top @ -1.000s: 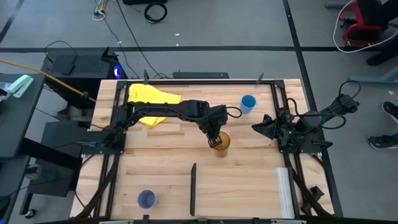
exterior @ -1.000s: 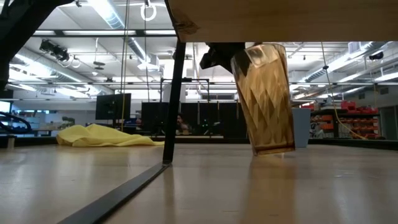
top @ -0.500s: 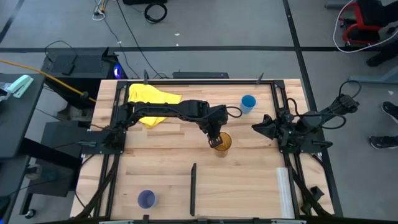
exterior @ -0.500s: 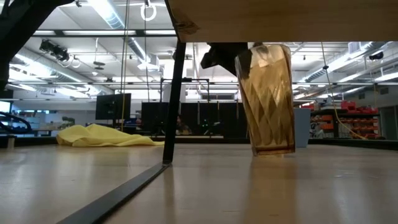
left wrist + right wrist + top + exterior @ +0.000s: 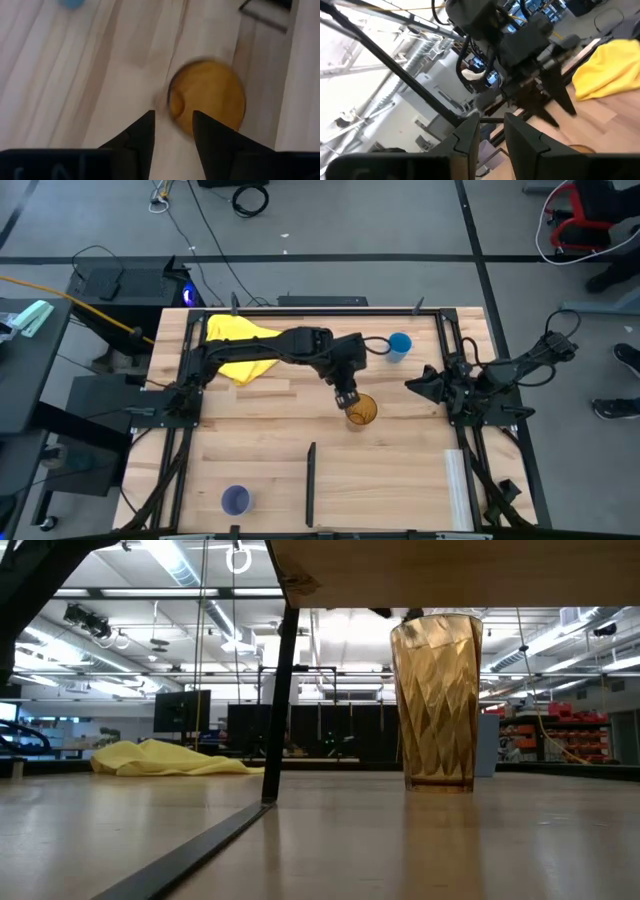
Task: Stack small to large cups/mugs on shelf
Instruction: Put the brown cup on the shelf
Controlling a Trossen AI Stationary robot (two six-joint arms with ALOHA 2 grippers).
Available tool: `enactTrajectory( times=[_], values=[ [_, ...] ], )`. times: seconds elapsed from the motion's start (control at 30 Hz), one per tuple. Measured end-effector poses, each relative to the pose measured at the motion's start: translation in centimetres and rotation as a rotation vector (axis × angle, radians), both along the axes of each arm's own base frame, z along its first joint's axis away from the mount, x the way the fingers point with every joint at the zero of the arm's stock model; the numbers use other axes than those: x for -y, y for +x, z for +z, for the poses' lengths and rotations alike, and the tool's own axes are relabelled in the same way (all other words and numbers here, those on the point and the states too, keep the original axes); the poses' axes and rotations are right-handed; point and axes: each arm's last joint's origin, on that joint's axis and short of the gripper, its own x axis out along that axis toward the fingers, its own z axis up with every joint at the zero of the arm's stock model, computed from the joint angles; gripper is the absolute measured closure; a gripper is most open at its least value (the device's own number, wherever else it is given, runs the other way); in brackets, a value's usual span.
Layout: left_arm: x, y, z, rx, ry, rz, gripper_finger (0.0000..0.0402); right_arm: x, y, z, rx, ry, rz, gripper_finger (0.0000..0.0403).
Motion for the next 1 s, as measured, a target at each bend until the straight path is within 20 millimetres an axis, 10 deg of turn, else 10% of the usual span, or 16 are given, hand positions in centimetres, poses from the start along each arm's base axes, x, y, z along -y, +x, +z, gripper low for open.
enactTrajectory(
  times=[0.37, 0.8, 1.0],
  values=[
    [-0.1, -6.2, 3.2, -0.325, 0.085, 0.014, 0.0268, 0.3, -0.7, 4.6, -0.062, 0.094, 0.012, 0.0306],
    [1.4, -11.7, 9.6, -0.125, 0.14, 0.129, 0.027, 0.9, 0.2, 10.9, -0.609, -0.052, -0.117, 0.0306],
    [2.2, -12.5, 9.0, -0.152, 0.218, 0.195, 0.0278, 0.6, 2.3, 11.4, -0.829, -0.039, -0.114, 0.0306]
  ],
)
